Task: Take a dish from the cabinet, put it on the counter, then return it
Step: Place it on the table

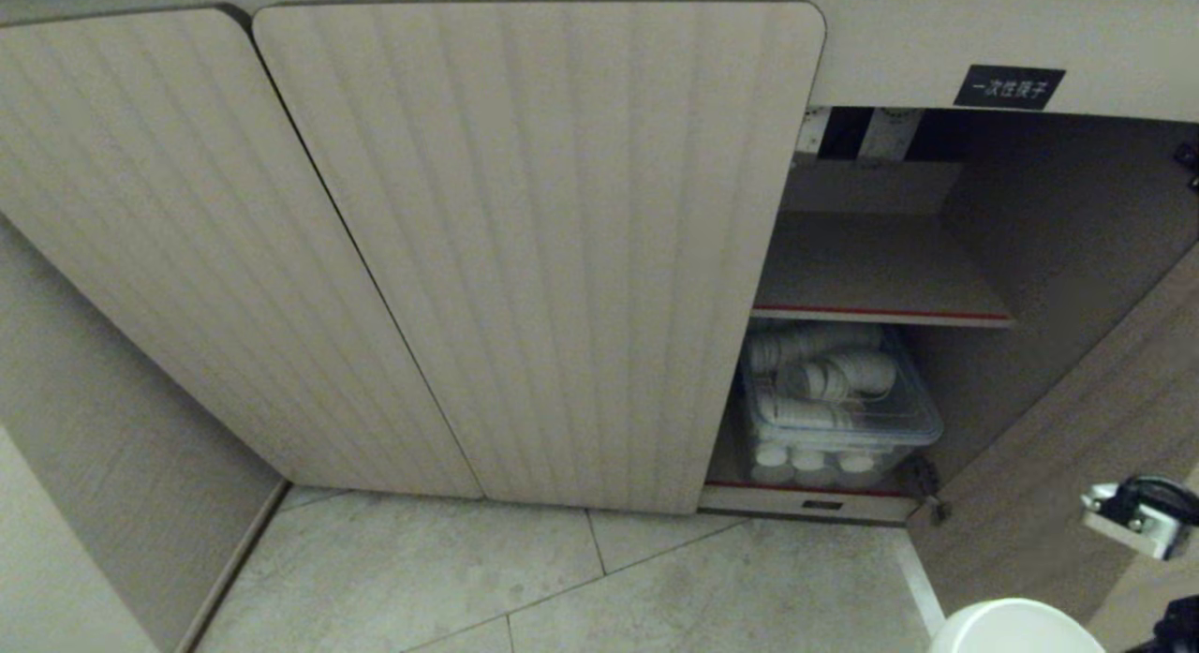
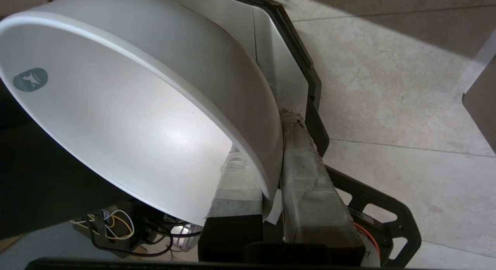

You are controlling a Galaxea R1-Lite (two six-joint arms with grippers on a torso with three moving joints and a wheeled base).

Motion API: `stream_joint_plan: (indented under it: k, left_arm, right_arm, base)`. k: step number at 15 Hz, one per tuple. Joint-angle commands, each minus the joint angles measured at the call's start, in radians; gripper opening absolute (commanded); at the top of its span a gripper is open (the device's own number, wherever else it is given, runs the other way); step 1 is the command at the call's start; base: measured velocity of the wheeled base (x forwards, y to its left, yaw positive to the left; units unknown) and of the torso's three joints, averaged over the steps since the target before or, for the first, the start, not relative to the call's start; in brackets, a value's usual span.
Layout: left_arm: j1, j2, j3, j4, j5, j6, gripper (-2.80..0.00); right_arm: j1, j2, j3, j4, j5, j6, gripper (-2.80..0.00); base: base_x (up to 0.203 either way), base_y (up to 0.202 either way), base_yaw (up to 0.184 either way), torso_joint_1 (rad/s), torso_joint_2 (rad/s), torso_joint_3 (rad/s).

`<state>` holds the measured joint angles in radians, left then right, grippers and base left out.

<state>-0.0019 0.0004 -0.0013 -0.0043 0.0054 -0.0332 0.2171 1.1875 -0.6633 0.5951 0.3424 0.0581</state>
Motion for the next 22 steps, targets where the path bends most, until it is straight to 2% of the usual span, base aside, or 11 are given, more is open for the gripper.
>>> stream_joint_plan:
  k: [1, 10, 14, 22]
  left_arm:
    - [0.0, 0.0, 0.001, 0.0, 0.0, -0.001, -2.8]
    - [0.0, 0.0, 0.001, 0.0, 0.001, -0.001, -2.8]
    - [0.0, 0.0, 0.001, 0.0, 0.001, -0.001, -2.8]
    - [0.0, 0.0, 0.0, 0.0, 0.001, -0.001, -2.8]
  right_arm:
    - [0.015, 0.029, -0.031, 0.014, -0.001, 0.0, -2.8]
    - [0.018, 0.012, -0.038, 0.038, -0.029, -0.007, -2.8]
    - [0.018, 0.007, -0.035, 0.075, -0.034, -0.046, -2.8]
    - [0.024, -0.002, -0.033, 0.099, -0.064, -0.043, -2.8]
  base:
    - [0.0, 0.0, 0.0, 0.0, 0.0, 0.0]
    - [0.0, 0.0, 0.0, 0.0, 0.0, 0.0]
    - [0.0, 0.0, 0.0, 0.0, 0.0, 0.0]
    - [0.0, 0.0, 0.0, 0.0, 0.0, 0.0]
